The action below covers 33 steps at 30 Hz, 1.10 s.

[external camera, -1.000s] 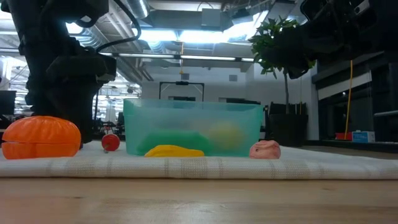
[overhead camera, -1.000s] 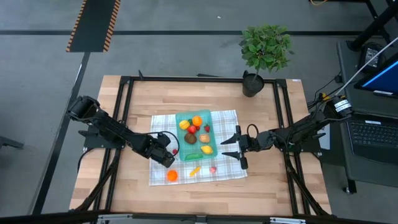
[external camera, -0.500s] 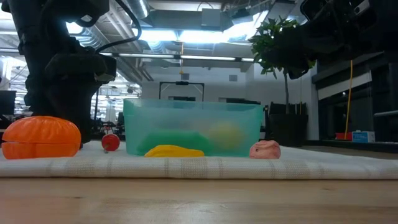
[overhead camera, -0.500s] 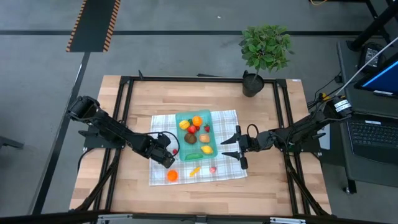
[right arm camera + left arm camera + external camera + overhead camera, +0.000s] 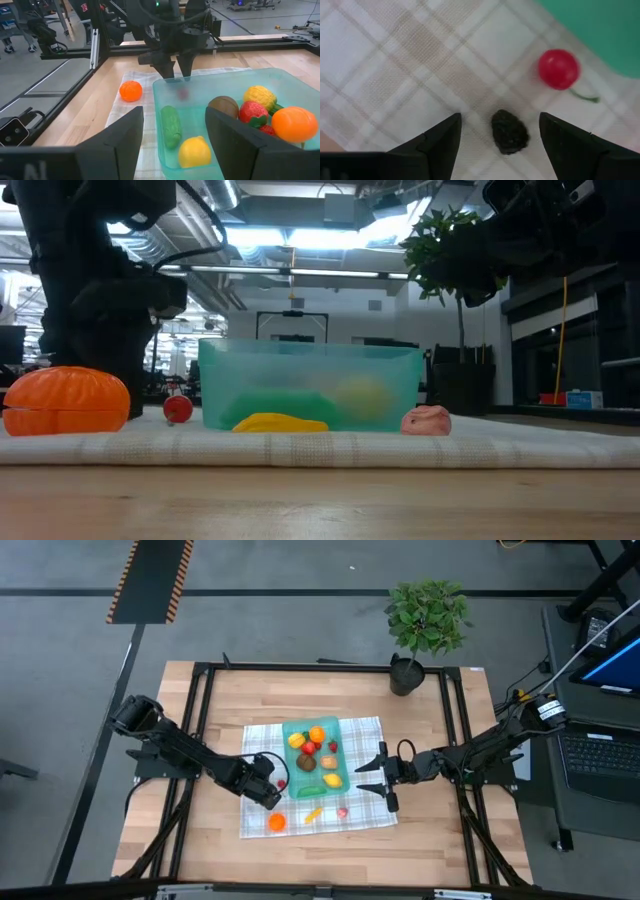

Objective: Pick and placing Produce into tupperware
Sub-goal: Put the black raspberry into the blue bin

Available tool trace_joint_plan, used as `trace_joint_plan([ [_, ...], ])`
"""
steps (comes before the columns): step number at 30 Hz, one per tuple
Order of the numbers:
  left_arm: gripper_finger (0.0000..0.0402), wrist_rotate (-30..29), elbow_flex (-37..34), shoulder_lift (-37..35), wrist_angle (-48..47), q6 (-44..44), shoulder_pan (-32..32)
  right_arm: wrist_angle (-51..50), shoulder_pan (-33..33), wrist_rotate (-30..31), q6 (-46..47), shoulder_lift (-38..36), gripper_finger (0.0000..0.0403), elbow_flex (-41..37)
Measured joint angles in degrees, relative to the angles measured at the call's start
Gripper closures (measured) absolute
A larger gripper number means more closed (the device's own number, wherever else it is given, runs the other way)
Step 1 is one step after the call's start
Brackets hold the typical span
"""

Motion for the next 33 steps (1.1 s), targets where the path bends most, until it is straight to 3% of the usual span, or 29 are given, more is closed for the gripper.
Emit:
trace_joint_plan([
  [33, 0.0152, 1.11, 2.73, 1.77, -3.46, 1.73, 0.84, 0.02, 0.00, 0.00, 0.04, 0.00, 0.0187, 0.00],
])
